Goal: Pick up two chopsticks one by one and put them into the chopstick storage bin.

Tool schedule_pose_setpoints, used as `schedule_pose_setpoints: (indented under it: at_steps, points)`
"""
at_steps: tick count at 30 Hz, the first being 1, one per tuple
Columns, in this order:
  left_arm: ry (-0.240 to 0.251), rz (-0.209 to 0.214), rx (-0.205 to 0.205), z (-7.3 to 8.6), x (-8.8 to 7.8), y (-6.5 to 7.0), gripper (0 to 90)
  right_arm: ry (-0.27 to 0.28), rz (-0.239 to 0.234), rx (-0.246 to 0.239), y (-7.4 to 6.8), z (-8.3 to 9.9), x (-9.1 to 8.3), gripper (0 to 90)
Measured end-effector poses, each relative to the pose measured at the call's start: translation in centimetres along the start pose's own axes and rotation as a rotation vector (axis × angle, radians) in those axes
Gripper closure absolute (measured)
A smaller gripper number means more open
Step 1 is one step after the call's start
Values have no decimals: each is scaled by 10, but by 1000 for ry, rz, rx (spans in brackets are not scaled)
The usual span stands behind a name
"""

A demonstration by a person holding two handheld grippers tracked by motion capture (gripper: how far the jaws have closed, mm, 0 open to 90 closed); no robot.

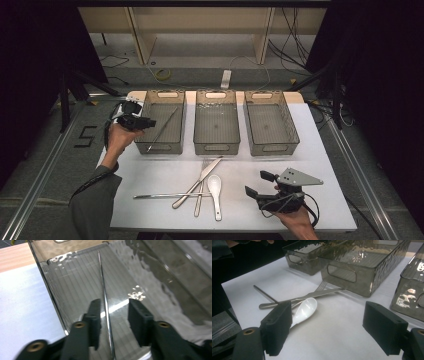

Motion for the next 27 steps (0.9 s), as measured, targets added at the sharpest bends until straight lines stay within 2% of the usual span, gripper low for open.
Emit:
schedule_pose_setpoints:
  at_steps: [2, 5, 7, 9, 11, 12, 14, 19, 22, 25, 27]
  points:
    - [10, 14, -3, -1, -4, 6, 536, -1, 0, -1, 0, 0, 0, 244]
    - [36, 30, 16, 1, -11, 17, 433, 0, 0, 0, 0, 0, 0, 244]
    - [33, 49, 43, 5, -15, 25, 383, -2, 1, 1, 0, 1, 0, 243]
    - [15, 45, 67, 7, -20, 30, 332, -2, 0, 1, 0, 0, 1, 244]
    - [38, 83, 64, 8, -26, 38, 313, -2, 0, -3, -1, 0, 0, 244]
    - [20, 92, 76, 10, -27, 42, 301, 2, -1, -5, -1, -1, 0, 244]
    - [-12, 80, 108, 16, -28, 46, 277, 4, -1, -6, -2, -1, -1, 244]
    - [-90, 140, 143, 28, -32, 66, 232, 2, -4, -12, -2, -1, -1, 244]
    - [-118, 164, 171, 33, -33, 80, 220, 4, -4, -14, -3, -1, -1, 244]
    - [-152, 171, 194, 39, -33, 91, 204, 0, -3, -14, -3, -1, -1, 244]
    - [-163, 181, 200, 42, -34, 99, 196, 4, -3, -13, -3, -1, -1, 244]
Point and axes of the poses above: each handheld gripper's, and its own axes: x roughly forward along the jaws, z roughly out of its underside, y roughly to its right, the point moved 9 cm from there along x, roughly forward along the jaws, and after that the axes turned 10 degrees about z, right-handed, at the moved point
